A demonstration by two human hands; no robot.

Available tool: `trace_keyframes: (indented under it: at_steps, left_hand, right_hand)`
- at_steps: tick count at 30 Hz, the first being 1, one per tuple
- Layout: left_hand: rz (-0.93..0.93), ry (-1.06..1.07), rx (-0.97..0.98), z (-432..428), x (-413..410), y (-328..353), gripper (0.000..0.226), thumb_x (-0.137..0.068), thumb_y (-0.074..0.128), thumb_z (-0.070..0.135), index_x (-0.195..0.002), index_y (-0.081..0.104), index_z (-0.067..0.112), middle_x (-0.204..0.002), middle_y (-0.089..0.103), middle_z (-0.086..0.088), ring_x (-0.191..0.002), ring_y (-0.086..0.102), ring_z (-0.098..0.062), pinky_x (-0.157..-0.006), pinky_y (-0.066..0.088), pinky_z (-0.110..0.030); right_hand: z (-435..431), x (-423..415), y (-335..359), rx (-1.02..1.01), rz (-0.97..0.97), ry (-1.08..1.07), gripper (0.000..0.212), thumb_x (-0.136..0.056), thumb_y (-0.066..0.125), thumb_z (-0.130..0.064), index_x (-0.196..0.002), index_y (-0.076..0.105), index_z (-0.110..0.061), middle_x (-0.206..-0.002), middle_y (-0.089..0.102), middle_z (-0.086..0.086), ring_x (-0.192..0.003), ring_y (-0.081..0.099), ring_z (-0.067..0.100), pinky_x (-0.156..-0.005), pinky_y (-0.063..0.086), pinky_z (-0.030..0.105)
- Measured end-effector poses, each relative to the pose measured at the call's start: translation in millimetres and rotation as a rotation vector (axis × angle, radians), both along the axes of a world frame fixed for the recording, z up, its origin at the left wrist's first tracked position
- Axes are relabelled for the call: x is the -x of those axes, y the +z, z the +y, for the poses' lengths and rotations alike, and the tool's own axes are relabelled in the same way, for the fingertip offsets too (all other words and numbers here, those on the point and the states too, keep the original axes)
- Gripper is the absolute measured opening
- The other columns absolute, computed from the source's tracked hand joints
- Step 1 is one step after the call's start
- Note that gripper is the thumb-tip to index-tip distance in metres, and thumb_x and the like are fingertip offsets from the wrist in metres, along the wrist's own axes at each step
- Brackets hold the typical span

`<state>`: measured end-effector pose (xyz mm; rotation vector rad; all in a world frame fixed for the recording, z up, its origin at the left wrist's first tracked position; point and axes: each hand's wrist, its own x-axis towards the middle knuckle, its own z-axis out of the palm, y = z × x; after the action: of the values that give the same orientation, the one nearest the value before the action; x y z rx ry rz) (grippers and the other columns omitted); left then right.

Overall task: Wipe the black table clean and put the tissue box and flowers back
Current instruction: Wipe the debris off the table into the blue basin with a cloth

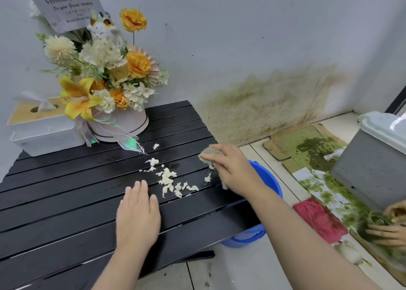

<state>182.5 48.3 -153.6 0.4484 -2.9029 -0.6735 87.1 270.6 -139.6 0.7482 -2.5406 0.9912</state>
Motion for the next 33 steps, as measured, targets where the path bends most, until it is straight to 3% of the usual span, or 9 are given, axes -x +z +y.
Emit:
trace_keyframes:
  at_steps: [4, 7, 12, 17, 20, 24, 28, 31, 33]
  left_hand:
    - [-0.029, -0.029, 0.120, -50, 19, 6, 0.050, -0.097, 0.029, 0.025, -0.144, 0.024, 0.007, -0.154, 0.024, -0.010, -0.144, 0.015, -0.028, -0.115, 0.017, -0.041]
    - [-0.093, -0.126, 0.217, -69, 23, -1, 0.052, -0.097, 0.023, 0.030, -0.144, 0.023, 0.008, -0.155, 0.020, -0.009, -0.144, 0.012, -0.027, -0.115, 0.016, -0.043]
    - [-0.118, -0.152, 0.220, -73, 23, -11, 0.052, -0.098, 0.023, 0.030, -0.146, 0.015, 0.014, -0.158, 0.009, -0.004, -0.145, 0.004, -0.022, -0.117, 0.011, -0.039]
    - [-0.113, -0.150, 0.209, -74, 23, -14, 0.052, -0.098, 0.018, 0.031, -0.147, 0.011, 0.015, -0.158, 0.006, -0.002, -0.146, 0.001, -0.021, -0.119, 0.008, -0.038]
    - [-0.114, -0.149, 0.197, -74, 23, -14, 0.052, -0.098, 0.018, 0.030, -0.147, 0.010, 0.016, -0.158, 0.005, -0.001, -0.146, -0.001, -0.020, -0.118, 0.006, -0.037]
    - [-0.129, -0.166, 0.120, -79, 24, -11, 0.051, -0.099, 0.022, 0.028, -0.147, 0.011, 0.018, -0.158, 0.003, 0.001, -0.146, -0.003, -0.017, -0.118, 0.002, -0.035]
    - [-0.114, -0.185, 0.030, -86, 30, -4, 0.048, -0.099, 0.022, 0.027, -0.146, 0.018, 0.017, -0.158, 0.009, 0.000, -0.146, 0.001, -0.017, -0.118, 0.003, -0.034]
    - [-0.114, -0.174, 0.102, -106, 48, 1, 0.049, -0.099, 0.021, 0.028, -0.146, 0.018, 0.015, -0.158, 0.011, -0.002, -0.146, 0.003, -0.020, -0.118, 0.005, -0.037]
    - [-0.129, -0.162, 0.153, -122, 61, 0, 0.050, -0.099, 0.021, 0.028, -0.146, 0.017, 0.014, -0.158, 0.011, -0.003, -0.146, 0.003, -0.022, -0.117, 0.007, -0.039]
  right_hand:
    - [-69, -46, -4, -0.038, 0.074, 0.027, 0.034, -0.083, 0.046, -0.017, -0.108, 0.068, -0.026, -0.120, 0.060, 0.006, -0.109, 0.052, 0.031, -0.081, 0.045, 0.046]
    - [-117, -78, -19, -0.170, 0.135, 0.090, 0.040, -0.064, 0.056, -0.008, -0.097, 0.068, -0.027, -0.110, 0.063, 0.001, -0.099, 0.057, 0.026, -0.068, 0.048, 0.036]
    - [-108, -65, -23, -0.260, 0.132, 0.024, 0.039, -0.060, 0.057, -0.007, -0.091, 0.068, -0.028, -0.103, 0.063, -0.005, -0.092, 0.059, 0.026, -0.060, 0.046, 0.034]
    - [-63, -36, -16, -0.219, 0.002, -0.232, 0.048, -0.075, 0.058, 0.001, -0.115, 0.064, -0.025, -0.132, 0.051, 0.003, -0.118, 0.044, 0.032, -0.083, 0.035, 0.041]
    - [-96, -51, -11, -0.170, 0.090, -0.162, 0.044, -0.064, 0.065, -0.001, -0.099, 0.067, -0.027, -0.117, 0.061, 0.003, -0.102, 0.054, 0.031, -0.071, 0.043, 0.041]
    - [-140, -80, -22, -0.269, 0.180, -0.002, 0.042, -0.058, 0.068, -0.011, -0.094, 0.067, -0.032, -0.112, 0.063, -0.002, -0.099, 0.057, 0.023, -0.060, 0.048, 0.034]
    - [-103, -54, -27, -0.294, 0.125, -0.164, 0.048, -0.056, 0.072, -0.002, -0.094, 0.069, -0.031, -0.109, 0.065, -0.001, -0.092, 0.060, 0.028, -0.057, 0.048, 0.038]
    - [-83, -37, -21, -0.223, 0.046, -0.320, 0.045, -0.062, 0.075, 0.006, -0.096, 0.071, -0.023, -0.111, 0.066, 0.010, -0.095, 0.060, 0.036, -0.065, 0.049, 0.049]
    - [-99, -31, -11, -0.166, 0.097, -0.330, 0.044, -0.064, 0.075, 0.006, -0.098, 0.072, -0.022, -0.112, 0.066, 0.011, -0.095, 0.060, 0.037, -0.065, 0.049, 0.050]
